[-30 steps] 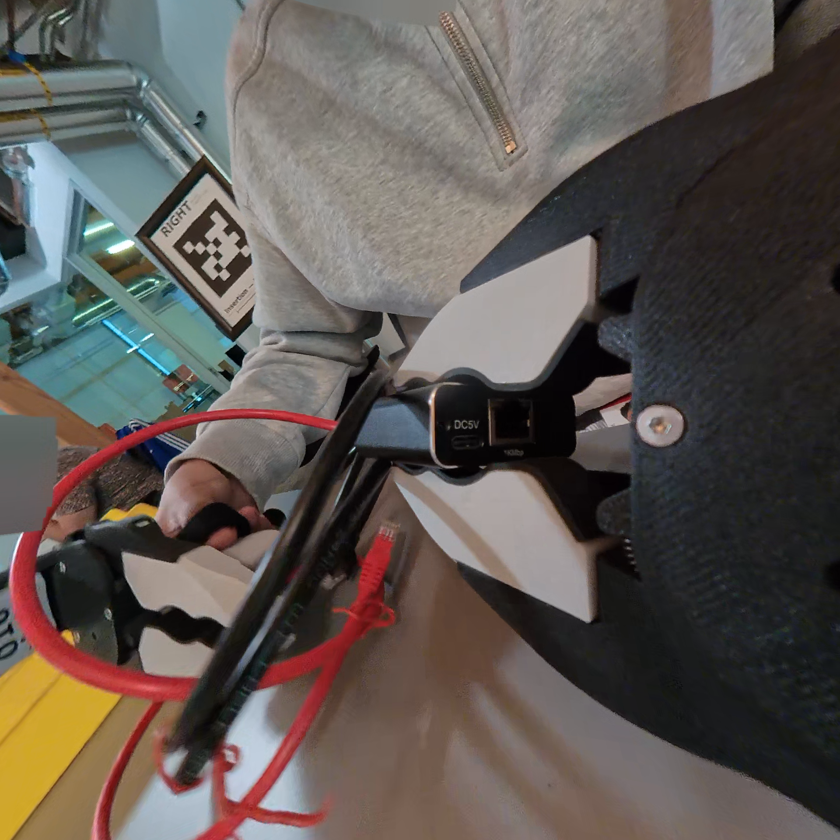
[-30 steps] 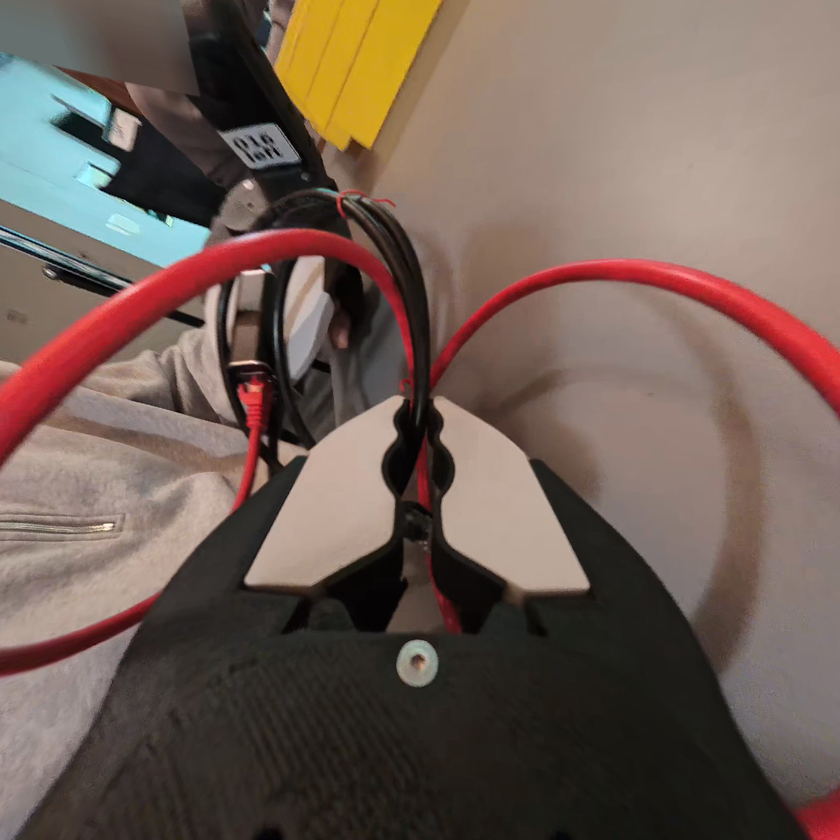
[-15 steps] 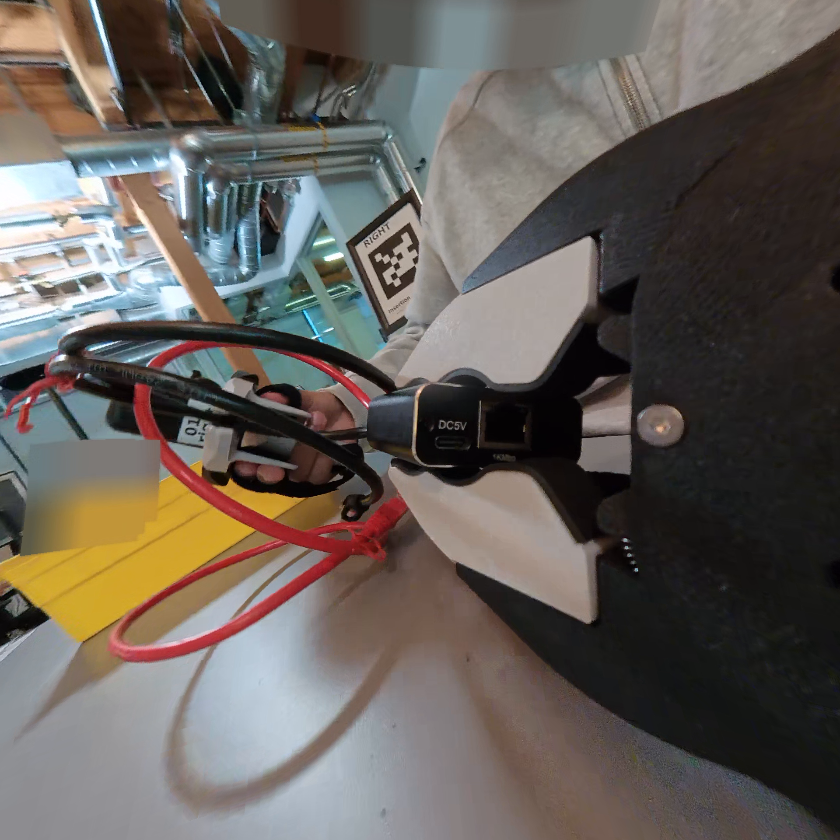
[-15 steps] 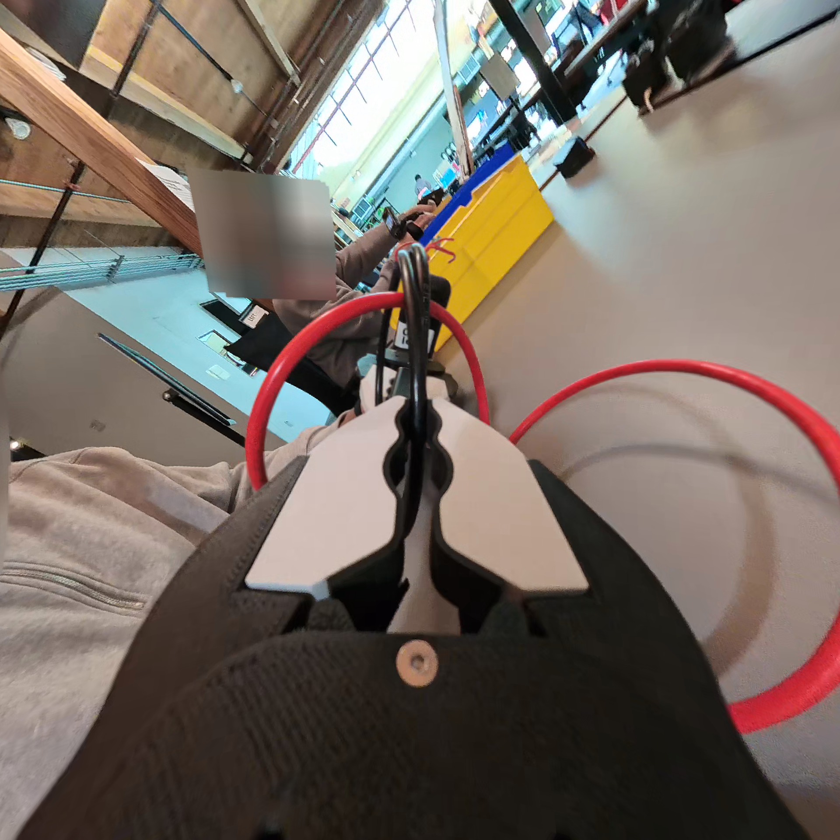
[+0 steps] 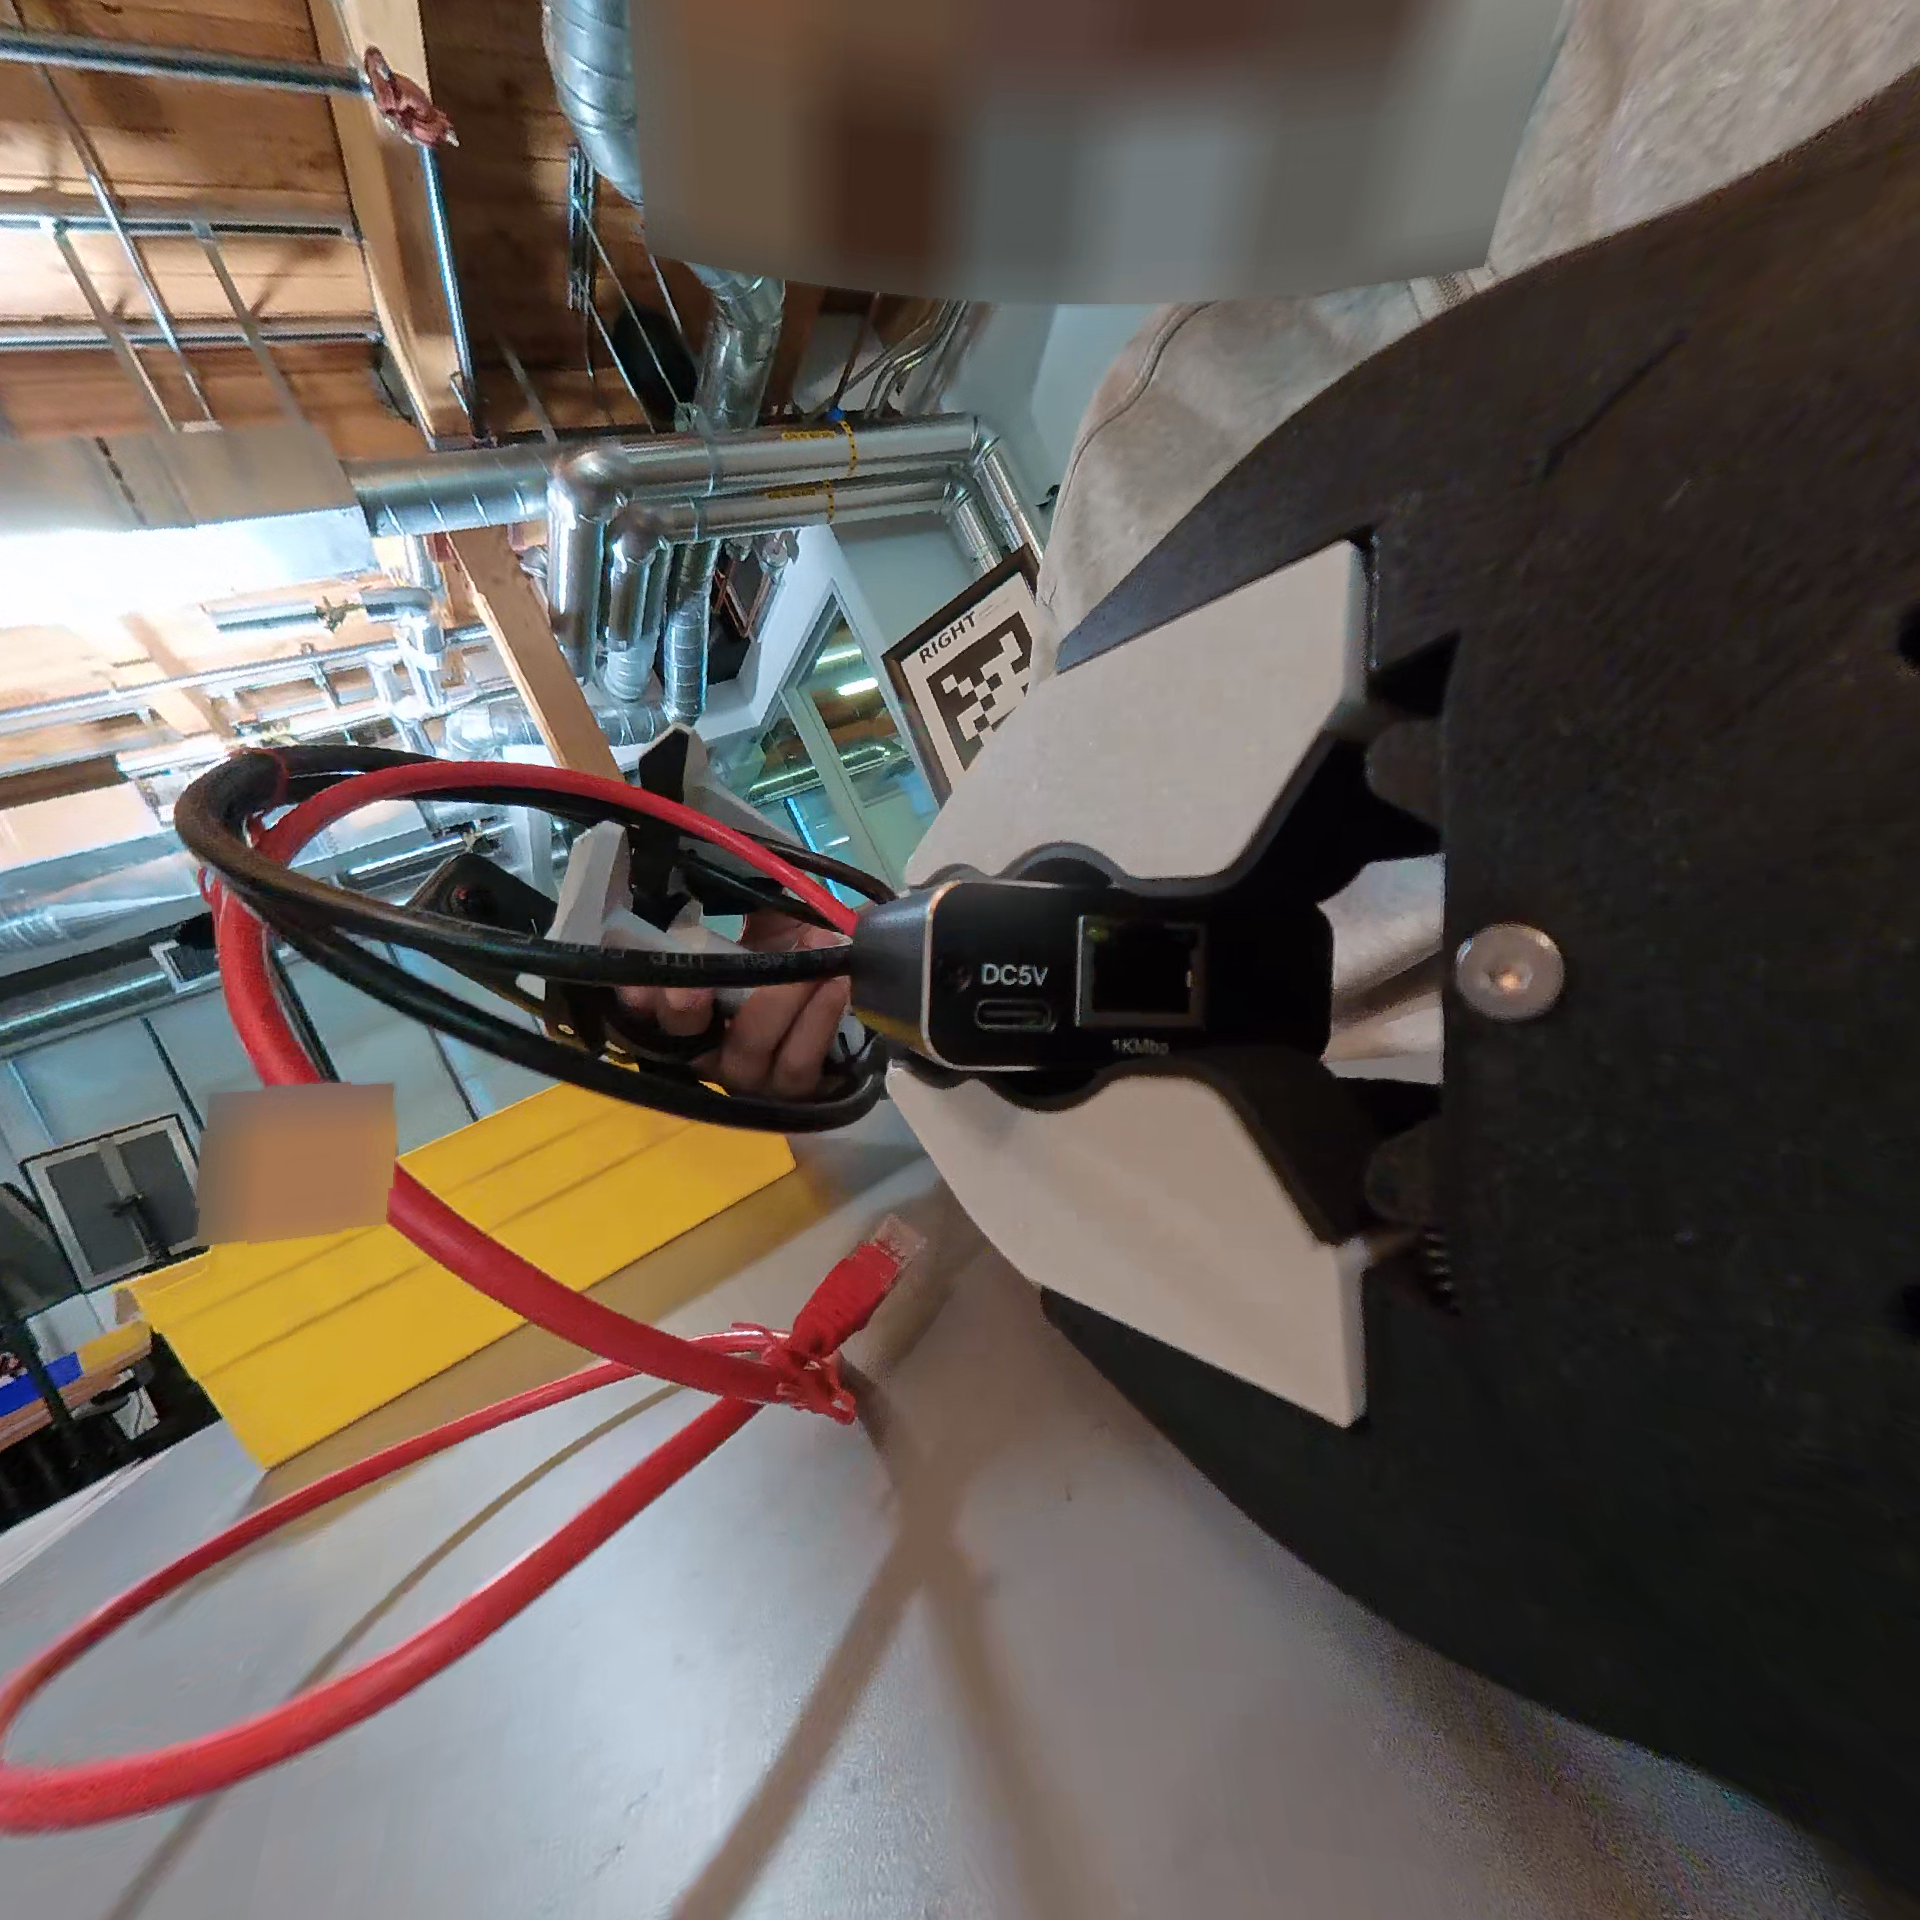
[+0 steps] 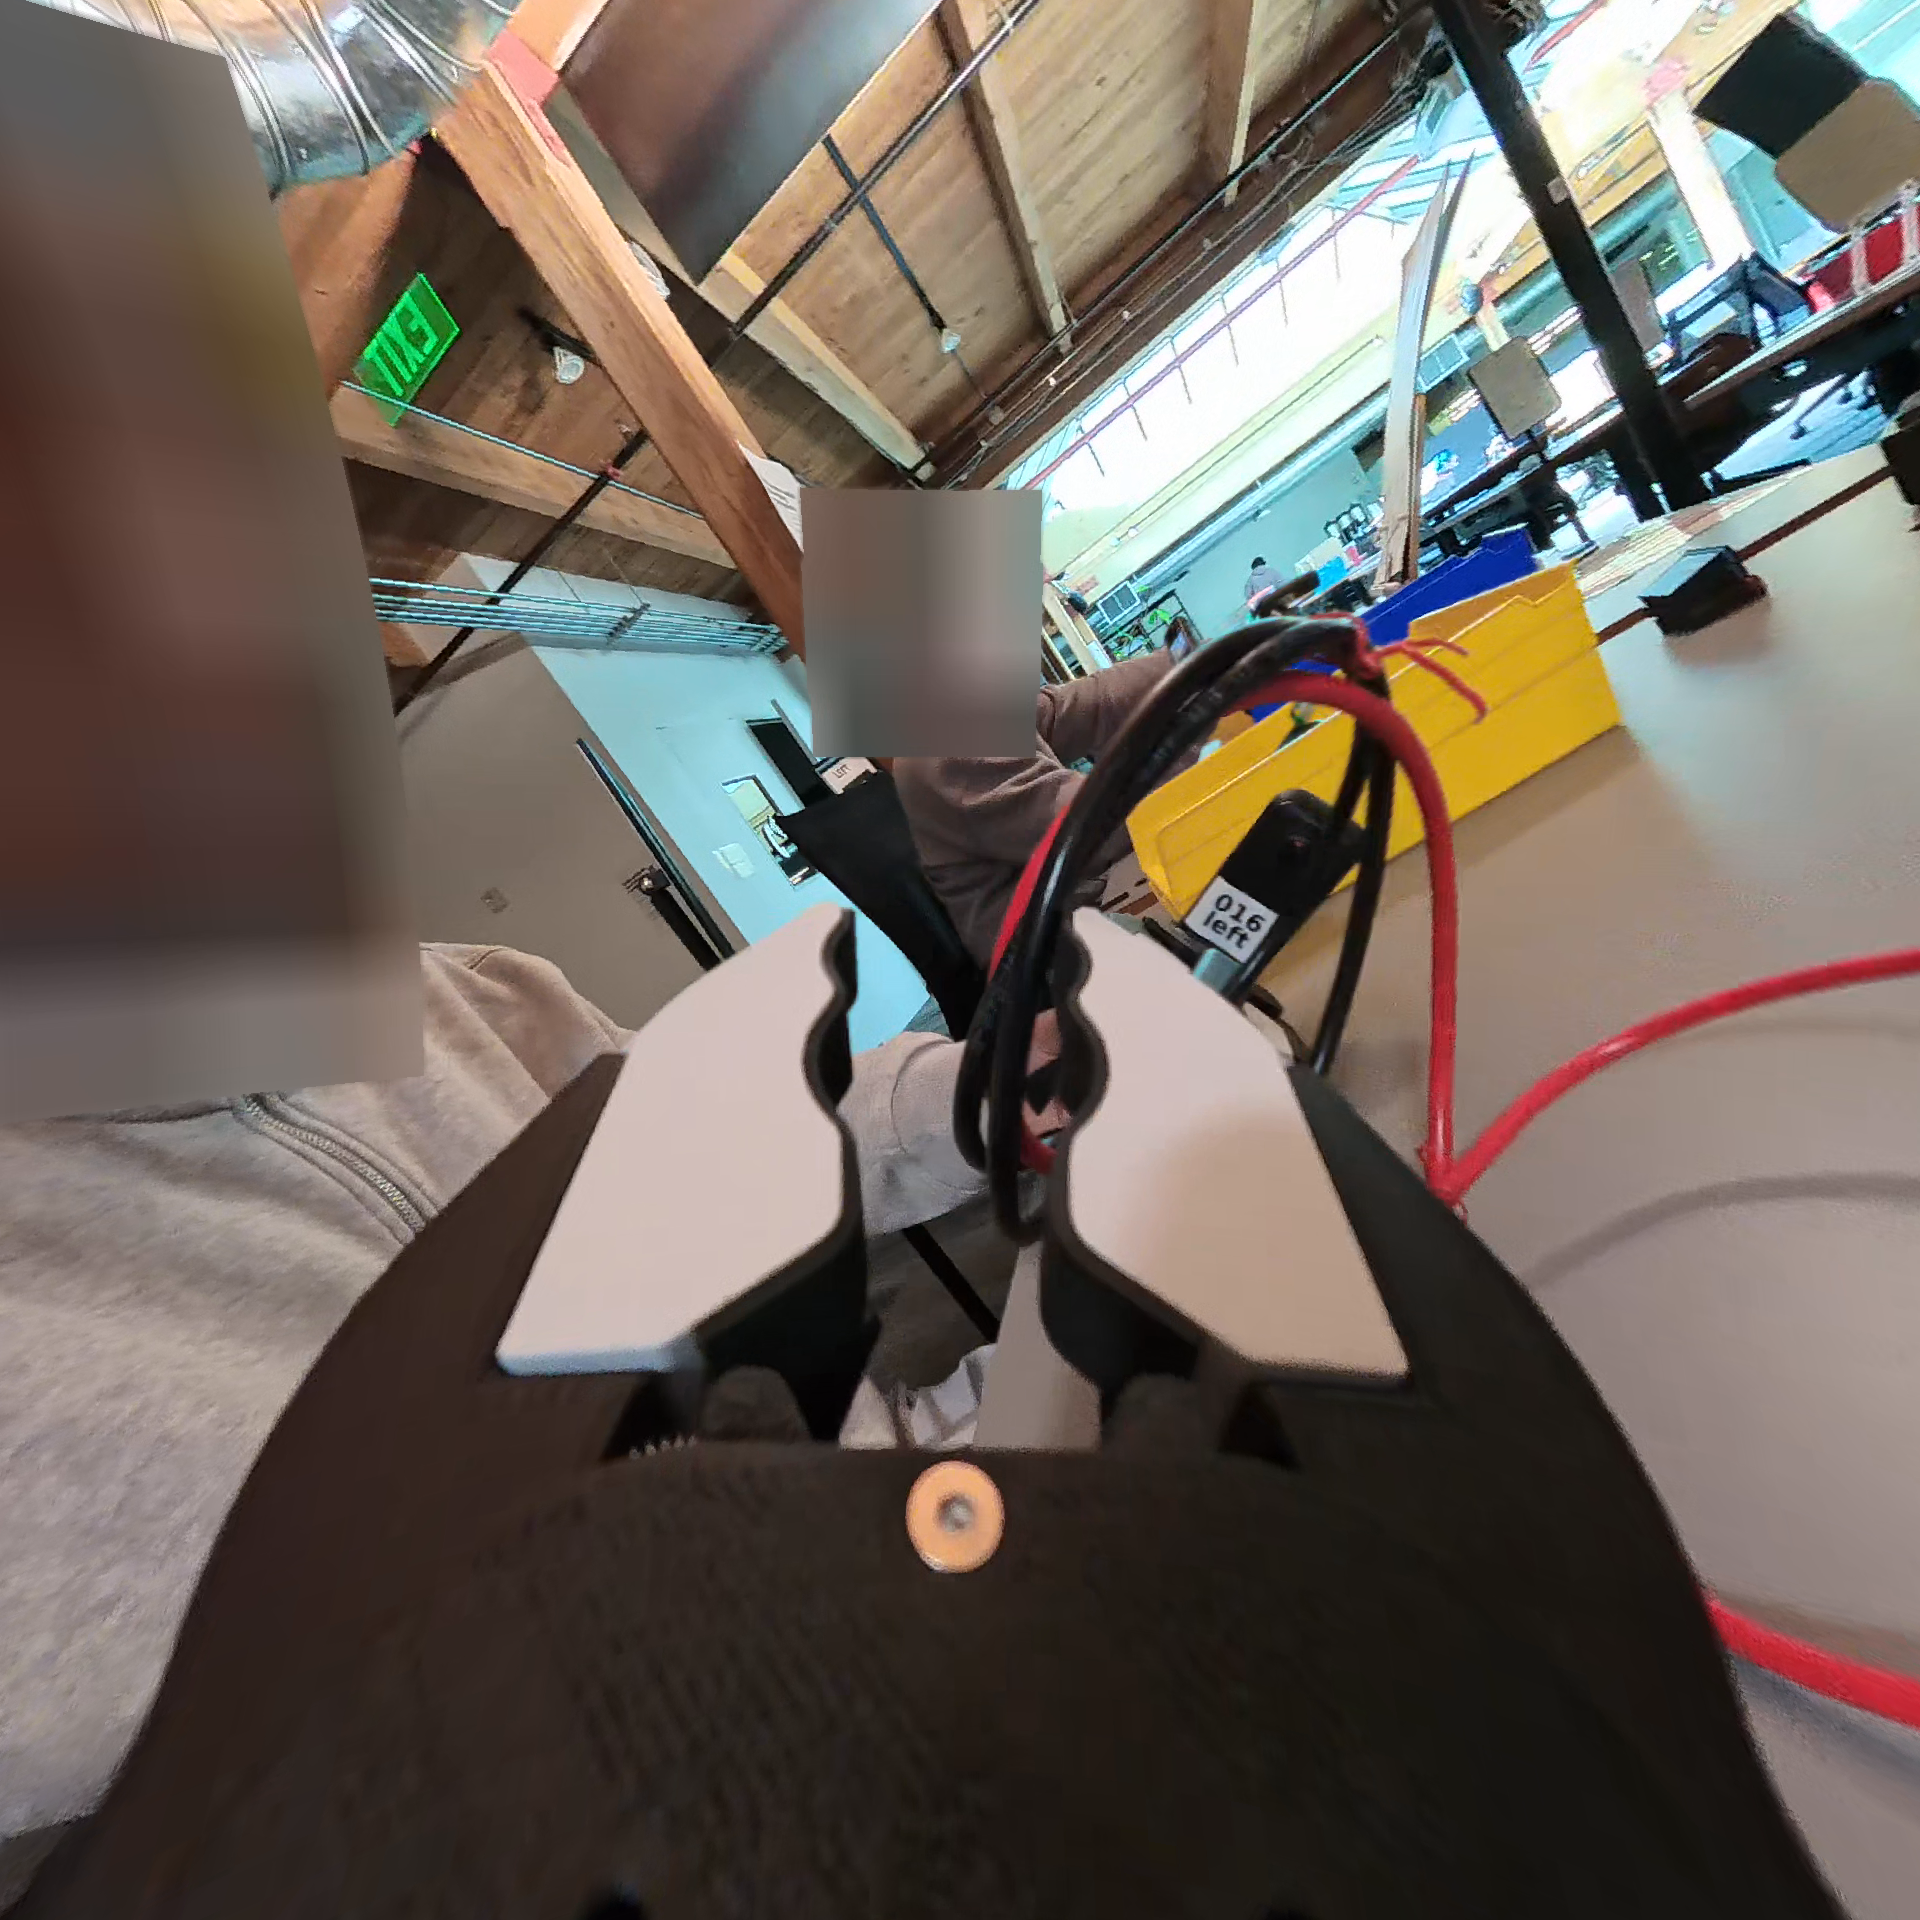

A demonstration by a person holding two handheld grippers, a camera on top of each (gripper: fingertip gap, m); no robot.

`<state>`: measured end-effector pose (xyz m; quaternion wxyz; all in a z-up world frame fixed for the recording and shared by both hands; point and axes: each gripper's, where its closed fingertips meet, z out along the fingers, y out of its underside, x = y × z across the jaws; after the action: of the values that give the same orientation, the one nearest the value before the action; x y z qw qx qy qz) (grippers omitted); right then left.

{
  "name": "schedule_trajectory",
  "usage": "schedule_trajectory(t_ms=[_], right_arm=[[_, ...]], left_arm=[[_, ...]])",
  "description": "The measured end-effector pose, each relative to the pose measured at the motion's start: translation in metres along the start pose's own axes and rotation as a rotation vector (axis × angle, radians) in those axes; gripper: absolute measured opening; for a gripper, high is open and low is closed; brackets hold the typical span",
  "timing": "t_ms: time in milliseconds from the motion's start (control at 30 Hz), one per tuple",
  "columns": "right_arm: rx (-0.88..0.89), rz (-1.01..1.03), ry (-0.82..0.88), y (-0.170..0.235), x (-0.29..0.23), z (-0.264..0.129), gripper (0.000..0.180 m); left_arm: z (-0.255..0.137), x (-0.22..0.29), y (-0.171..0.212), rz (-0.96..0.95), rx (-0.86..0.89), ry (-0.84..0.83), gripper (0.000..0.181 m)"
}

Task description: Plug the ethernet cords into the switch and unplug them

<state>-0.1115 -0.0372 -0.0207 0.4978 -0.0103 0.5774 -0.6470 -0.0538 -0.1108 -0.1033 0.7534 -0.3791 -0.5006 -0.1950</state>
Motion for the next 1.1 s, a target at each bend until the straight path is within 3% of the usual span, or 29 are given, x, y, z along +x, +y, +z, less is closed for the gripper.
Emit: schedule_trajectory(t_ms=[100,267,533,767,967,1100], right_arm=[[-0.032,-0.032,0.022,0.003,0.0,0.001,0.034],[-0.07,-0.164,0.194,0.004,0.017,-0.003,0.009],[-0.133,-0.32,0.495,0.001,0.041,-0.01,0.008],[-0.374,-0.755,0.73,0.012,0.048,-0.008,0.01],[-0.42,-0.772,0.896,0.009,0.064,-0.022,0.012],[-0.566,-0.885,1.013,0.013,0.072,-0.03,0.012]], left_arm=[[0.0,0.0,0.0,0.002,0.0,0.0,0.026],[0.0,-0.002,0.0,0.003,0.0,-0.011,0.026],[-0.004,-0.008,-0.007,0.004,0.053,-0.053,0.026],[-0.01,-0.011,-0.016,-0.007,0.12,-0.07,0.026],[-0.009,-0.011,-0.014,0.004,0.104,-0.072,0.027],[-0.003,-0.014,-0.006,0.046,0.048,-0.115,0.026]])
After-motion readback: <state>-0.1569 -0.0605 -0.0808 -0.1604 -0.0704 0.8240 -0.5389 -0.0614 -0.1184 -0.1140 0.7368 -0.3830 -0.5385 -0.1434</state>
